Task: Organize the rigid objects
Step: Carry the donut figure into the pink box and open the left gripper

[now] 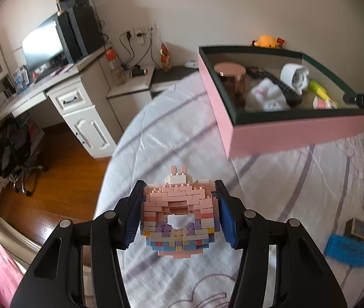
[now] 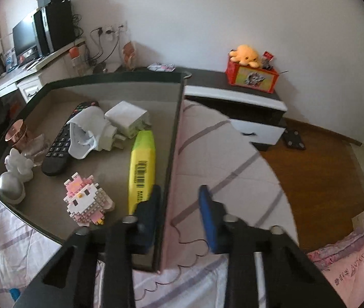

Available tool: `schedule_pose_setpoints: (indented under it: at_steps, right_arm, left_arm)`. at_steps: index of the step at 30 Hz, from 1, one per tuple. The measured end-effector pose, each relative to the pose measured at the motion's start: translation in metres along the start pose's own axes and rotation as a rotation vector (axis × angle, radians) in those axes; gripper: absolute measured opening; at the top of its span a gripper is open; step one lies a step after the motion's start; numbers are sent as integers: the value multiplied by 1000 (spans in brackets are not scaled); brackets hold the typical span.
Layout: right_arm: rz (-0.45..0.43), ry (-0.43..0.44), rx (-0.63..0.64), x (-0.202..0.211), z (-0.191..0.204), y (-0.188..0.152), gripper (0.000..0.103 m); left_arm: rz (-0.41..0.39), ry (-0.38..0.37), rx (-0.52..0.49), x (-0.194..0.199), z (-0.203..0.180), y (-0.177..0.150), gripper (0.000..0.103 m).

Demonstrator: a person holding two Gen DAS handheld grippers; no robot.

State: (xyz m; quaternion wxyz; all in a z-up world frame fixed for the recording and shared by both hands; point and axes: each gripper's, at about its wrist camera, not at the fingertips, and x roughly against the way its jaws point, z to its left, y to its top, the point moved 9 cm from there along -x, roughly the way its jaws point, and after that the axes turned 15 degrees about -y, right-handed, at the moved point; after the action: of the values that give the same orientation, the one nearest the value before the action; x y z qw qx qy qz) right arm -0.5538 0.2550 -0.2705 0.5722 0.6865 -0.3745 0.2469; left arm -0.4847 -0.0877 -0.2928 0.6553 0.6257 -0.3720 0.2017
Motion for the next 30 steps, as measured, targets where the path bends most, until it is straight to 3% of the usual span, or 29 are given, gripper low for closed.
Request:
schedule_pose_setpoints:
  at_steps: [3, 12, 17, 23, 26, 30]
  right_arm:
    - [7, -1, 26, -1, 6, -2, 10]
    - [22, 11, 26, -5, 8, -1, 10]
    - [23, 9, 36, -4, 9, -1, 10]
    - [23, 12, 40, -3, 8, 0, 10]
    - [21, 12, 44, -2, 9, 0, 10]
    - [21, 13, 48, -2, 9, 0, 10]
  left_arm:
    - [-27, 7, -11, 8, 2, 15, 53]
    - [-95, -4, -80, 24, -14, 72, 53]
    - [-115, -122, -121, 15, -43, 113, 54]
    - [-65, -157, -170, -14, -69, 140, 54]
    - [-22, -157, -196, -32, -81, 143, 54]
    - [30, -217, -199, -56, -96, 140, 54]
